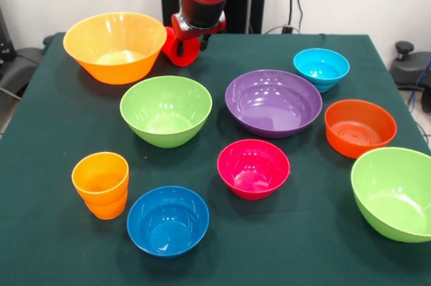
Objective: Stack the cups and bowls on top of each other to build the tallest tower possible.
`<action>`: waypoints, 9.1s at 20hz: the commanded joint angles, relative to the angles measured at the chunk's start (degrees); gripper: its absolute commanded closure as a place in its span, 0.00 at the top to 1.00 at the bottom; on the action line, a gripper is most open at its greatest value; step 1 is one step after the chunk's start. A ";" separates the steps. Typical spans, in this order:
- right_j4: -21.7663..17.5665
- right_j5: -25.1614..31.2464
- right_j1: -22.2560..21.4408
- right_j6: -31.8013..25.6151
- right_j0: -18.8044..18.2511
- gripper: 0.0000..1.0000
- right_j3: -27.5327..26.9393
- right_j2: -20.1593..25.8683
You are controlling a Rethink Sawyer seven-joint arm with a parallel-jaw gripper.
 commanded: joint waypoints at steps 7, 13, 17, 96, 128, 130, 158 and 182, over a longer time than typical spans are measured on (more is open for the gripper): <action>-2.77 3.79 -0.04 -3.25 2.07 1.00 -2.69 3.78; -3.34 4.76 0.06 -3.52 2.92 0.00 -3.26 3.23; -3.69 5.08 0.08 -3.89 3.22 0.00 -3.51 3.08; 7.04 -11.17 -22.07 -5.89 -27.30 0.00 24.85 45.19; -18.17 -30.32 -21.99 4.96 -33.02 0.00 28.24 41.73; -19.74 -32.48 -21.70 5.08 -31.87 0.00 27.37 38.64; -29.39 -48.11 -8.88 3.00 -26.31 0.00 19.28 22.33; -29.17 -59.82 -2.69 -0.16 -20.39 0.00 13.90 11.66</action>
